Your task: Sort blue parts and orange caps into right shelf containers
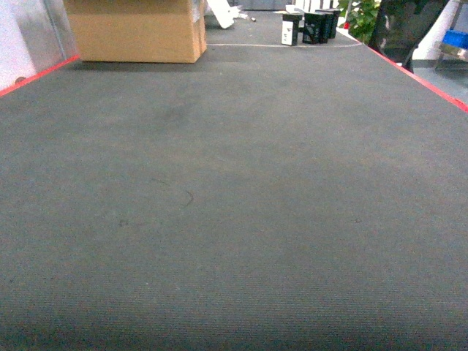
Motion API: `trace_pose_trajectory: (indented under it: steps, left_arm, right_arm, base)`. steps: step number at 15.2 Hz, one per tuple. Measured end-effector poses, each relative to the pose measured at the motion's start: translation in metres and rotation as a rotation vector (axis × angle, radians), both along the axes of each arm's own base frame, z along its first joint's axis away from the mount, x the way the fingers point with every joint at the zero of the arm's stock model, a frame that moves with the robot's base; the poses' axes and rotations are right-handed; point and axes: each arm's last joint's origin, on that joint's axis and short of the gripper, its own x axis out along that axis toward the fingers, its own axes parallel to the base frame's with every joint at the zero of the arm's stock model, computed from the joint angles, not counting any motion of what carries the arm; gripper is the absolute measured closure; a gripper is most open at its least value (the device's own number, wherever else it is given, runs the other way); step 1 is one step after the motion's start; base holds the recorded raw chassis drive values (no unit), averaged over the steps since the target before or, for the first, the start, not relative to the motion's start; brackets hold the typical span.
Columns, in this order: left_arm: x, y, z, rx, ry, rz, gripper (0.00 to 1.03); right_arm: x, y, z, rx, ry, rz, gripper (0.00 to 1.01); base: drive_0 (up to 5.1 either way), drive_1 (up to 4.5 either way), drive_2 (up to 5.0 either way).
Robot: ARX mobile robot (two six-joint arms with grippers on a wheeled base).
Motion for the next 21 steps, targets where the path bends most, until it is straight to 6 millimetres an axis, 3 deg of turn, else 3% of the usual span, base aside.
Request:
trace_pose_trajectory:
  steps: [9, 10, 11, 21]
  left_arm:
    - [-0.013, 0.0, -0.001, 0.0, 0.002, 0.001, 0.61]
    - [-0.019, 0.0, -0.006, 0.0, 0.047, -0.002, 0.61]
    - [-0.022, 0.0, -0.001, 0.0, -0.013, 0.0, 0.61]
    - [-0.022, 0.0, -0.003, -0.001, 0.005, 0.002, 0.62]
  right_arm:
    - [-0.019, 0.0, -0.006, 0.0, 0.04, 0.004, 0.58]
    - [-0.021, 0.0, -0.001, 0.001, -0.015, 0.006, 0.58]
    - [-0.02, 0.0, -0.004, 0.002, 0.014, 0.004, 0.58]
    - [-0.02, 0.0, -0.004, 0.003, 0.008, 0.005, 0.58]
  base:
    - [0.0, 0.0, 0.0]
    - [0.0, 0.0, 0.0]
    - [0.0, 0.0, 0.0]
    - [-0.1, -0.06, -0.1]
